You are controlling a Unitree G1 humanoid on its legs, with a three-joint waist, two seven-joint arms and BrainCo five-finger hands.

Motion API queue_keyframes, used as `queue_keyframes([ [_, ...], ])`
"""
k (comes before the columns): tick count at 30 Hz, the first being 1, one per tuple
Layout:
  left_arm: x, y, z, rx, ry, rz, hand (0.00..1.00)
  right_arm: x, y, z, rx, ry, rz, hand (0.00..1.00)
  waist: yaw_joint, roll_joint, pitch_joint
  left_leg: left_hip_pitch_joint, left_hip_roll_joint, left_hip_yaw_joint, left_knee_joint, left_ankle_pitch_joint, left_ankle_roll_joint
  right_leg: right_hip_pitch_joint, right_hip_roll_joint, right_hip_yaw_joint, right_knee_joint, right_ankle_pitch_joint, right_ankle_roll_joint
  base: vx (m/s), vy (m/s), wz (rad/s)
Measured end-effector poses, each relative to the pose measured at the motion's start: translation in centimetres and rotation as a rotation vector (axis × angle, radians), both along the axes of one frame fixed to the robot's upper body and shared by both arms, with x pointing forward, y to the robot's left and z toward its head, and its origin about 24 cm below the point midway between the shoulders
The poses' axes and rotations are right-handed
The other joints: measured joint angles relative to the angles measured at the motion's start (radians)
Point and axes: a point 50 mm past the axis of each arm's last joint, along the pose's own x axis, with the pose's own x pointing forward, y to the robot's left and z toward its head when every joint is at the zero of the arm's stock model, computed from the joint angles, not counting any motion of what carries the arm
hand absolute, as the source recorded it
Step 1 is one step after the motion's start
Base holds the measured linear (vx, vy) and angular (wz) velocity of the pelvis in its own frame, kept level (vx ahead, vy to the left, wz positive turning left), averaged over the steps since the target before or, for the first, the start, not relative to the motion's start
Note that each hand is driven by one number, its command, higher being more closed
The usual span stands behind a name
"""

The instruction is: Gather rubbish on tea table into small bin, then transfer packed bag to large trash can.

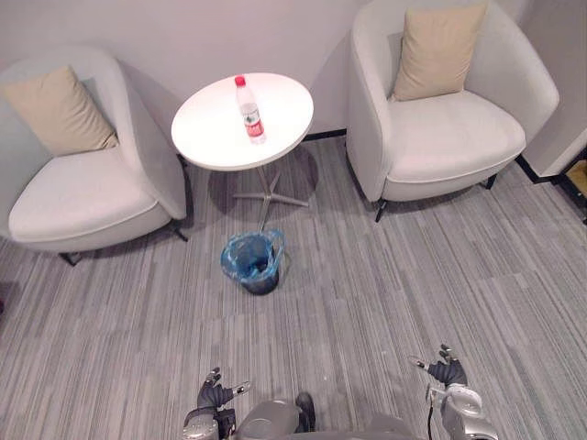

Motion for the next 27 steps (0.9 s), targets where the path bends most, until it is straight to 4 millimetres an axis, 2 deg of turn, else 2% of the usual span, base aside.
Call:
queue_keyframes([
  [1,0.3,0.1,0.1,0.000,-0.007,0.003,0.00,0.3,0.0,0.1,0.000,-0.008,0.003,0.00,-0.008,0.006,0.003,0.024,0.021,-0.004,0.003,0.000,0.000,-0.055,0.025,-0.036,-0.077,-0.008,-0.019,0.43,-0.113,0.18],
  [3,0.4,0.0,0.1,-0.002,-0.013,0.005,0.00,0.3,0.0,0.1,-0.001,-0.008,0.005,0.00,-0.008,0.005,0.005,0.058,0.048,-0.015,0.017,-0.005,-0.009,-0.116,0.067,-0.052,-0.266,0.026,-0.044,0.47,-0.180,0.24],
  [4,0.3,0.1,0.1,0.000,-0.011,0.006,0.00,0.0,0.0,0.0,-0.001,0.001,0.006,0.00,-0.014,-0.008,0.002,0.087,0.059,-0.042,0.025,-0.026,-0.044,-0.122,0.091,-0.046,-0.450,0.131,-0.051,0.57,-0.272,0.56],
  [5,0.3,0.0,0.1,-0.003,-0.007,0.008,0.00,-0.6,-0.3,-0.2,-0.008,0.021,0.002,0.00,-0.025,-0.023,0.005,0.110,0.057,-0.081,0.037,-0.064,-0.093,-0.098,0.096,-0.035,-0.556,0.306,-0.100,0.49,-0.229,0.49],
  [6,0.3,-0.6,-0.1,-0.021,-0.002,0.008,0.00,-0.8,-0.7,-0.2,-0.016,0.036,-0.002,0.00,-0.026,0.000,0.007,0.111,0.089,-0.101,0.039,-0.073,-0.091,-0.087,0.125,-0.053,-0.562,0.314,-0.104,0.44,-0.204,0.33],
  [7,0.6,-0.8,0.0,-0.026,-0.011,0.006,0.00,0.0,-1.0,0.2,-0.023,0.009,-0.007,0.00,-0.024,0.016,-0.002,0.091,0.102,-0.130,0.040,-0.063,-0.106,-0.081,0.136,-0.053,-0.568,0.299,-0.118,0.30,-0.142,0.11],
  [9,0.9,-0.8,0.1,-0.026,-0.020,0.007,0.00,0.5,-1.3,0.5,-0.028,-0.008,-0.015,0.00,-0.031,0.016,0.002,0.088,0.122,-0.171,0.048,-0.027,-0.135,-0.058,0.139,-0.080,-0.548,0.254,-0.133,0.36,-0.220,0.35],
  [10,1.1,-0.9,0.1,-0.030,-0.024,0.015,0.00,0.1,-1.2,0.3,-0.025,0.001,-0.019,0.00,-0.039,0.020,0.003,0.086,0.135,-0.183,0.085,-0.020,-0.148,-0.023,0.138,-0.106,-0.559,0.239,-0.135,0.36,-0.224,0.69],
  [11,1.5,-1.0,0.2,-0.040,-0.038,0.035,0.00,-0.6,-1.1,0.0,-0.019,0.014,-0.025,0.00,-0.038,0.021,0.005,0.070,0.141,-0.188,0.163,-0.015,-0.157,0.025,0.140,-0.133,-0.581,0.220,-0.137,0.21,-0.130,0.87],
  [13,1.8,-1.4,0.3,-0.060,-0.057,0.065,0.00,-1.7,-0.4,-0.5,0.000,0.037,-0.025,0.00,-0.035,0.022,0.007,-0.030,0.167,-0.161,0.423,0.037,-0.213,0.108,0.145,-0.168,-0.628,0.195,-0.134,0.22,-0.135,0.62],
  [14,1.4,-1.9,0.2,-0.075,-0.054,0.072,0.00,-2.1,0.2,-0.6,0.015,0.034,-0.022,0.00,-0.019,0.026,0.020,-0.125,0.221,-0.104,0.653,0.106,-0.212,0.192,0.173,-0.171,-0.695,0.185,-0.144,0.22,-0.106,0.20],
  [16,0.6,-2.2,-0.1,-0.087,-0.028,0.075,0.00,-1.9,0.7,-0.7,0.034,0.026,-0.034,0.00,-0.005,0.039,0.020,-0.206,0.256,-0.036,0.725,0.024,-0.160,0.246,0.182,-0.171,-0.747,0.185,-0.144,0.17,-0.053,0.03],
  [17,0.5,-2.2,-0.2,-0.092,-0.023,0.073,0.00,-1.8,0.8,-0.7,0.037,0.024,-0.036,0.00,-0.006,0.039,0.020,-0.233,0.256,-0.012,0.704,0.004,-0.153,0.262,0.181,-0.171,-0.763,0.185,-0.144,0.15,-0.029,0.03],
  [19,0.3,-2.3,-0.2,-0.097,-0.019,0.068,0.00,-1.5,0.8,-0.6,0.040,0.014,-0.042,0.00,0.002,0.038,0.020,-0.294,0.230,0.046,0.477,-0.009,-0.141,0.289,0.170,-0.167,-0.790,0.176,-0.127,0.17,0.026,-0.05],
  [20,0.3,-2.3,-0.2,-0.098,-0.016,0.065,0.00,-1.5,0.7,-0.6,0.037,0.013,-0.045,0.00,0.004,0.040,0.020,-0.299,0.211,0.053,0.317,0.008,-0.152,0.298,0.169,-0.162,-0.791,0.165,-0.119,0.32,0.132,-0.20],
  [21,0.2,-2.3,-0.3,-0.099,-0.011,0.063,0.00,-1.6,0.4,-0.6,0.030,0.017,-0.047,0.00,0.010,0.047,0.020,-0.291,0.194,0.053,0.151,0.071,-0.154,0.313,0.171,-0.155,-0.785,0.146,-0.108,0.34,0.155,-0.32],
  [22,0.2,-2.2,-0.2,-0.098,-0.014,0.066,0.00,-1.8,0.3,-0.6,0.028,0.026,-0.049,0.00,0.025,0.045,0.019,-0.273,0.184,0.053,0.116,0.141,-0.119,0.317,0.167,-0.132,-0.776,0.133,-0.096,0.43,0.148,-0.35],
  [23,0.2,-1.8,-0.2,-0.085,-0.011,0.061,0.00,-1.9,0.5,-0.8,0.035,0.033,-0.048,0.00,0.034,0.029,0.005,-0.238,0.152,0.068,0.066,0.148,-0.112,0.332,0.148,-0.109,-0.778,0.131,-0.077,0.39,0.106,-0.16],
  [25,1.0,-1.7,0.0,-0.078,-0.029,0.037,0.00,-1.9,0.0,-0.6,0.022,0.033,-0.048,0.00,0.028,0.010,0.003,-0.241,0.117,0.060,0.091,0.140,-0.087,0.343,0.117,-0.109,-0.794,0.125,-0.065,0.35,0.093,0.13],
  [26,0.9,-1.8,0.0,-0.079,-0.024,0.029,0.00,-1.7,-0.2,-0.5,0.016,0.033,-0.046,0.00,0.025,0.007,0.004,-0.244,0.102,0.054,0.120,0.123,-0.067,0.354,0.100,-0.100,-0.785,0.117,-0.051,0.27,0.093,0.18],
  [27,0.8,-1.9,-0.1,-0.080,-0.018,0.027,0.00,-1.7,-0.3,-0.5,0.012,0.031,-0.045,0.00,0.024,0.007,0.004,-0.235,0.094,0.054,0.125,0.107,-0.062,0.359,0.091,-0.092,-0.772,0.109,-0.039,0.33,0.114,0.17],
])
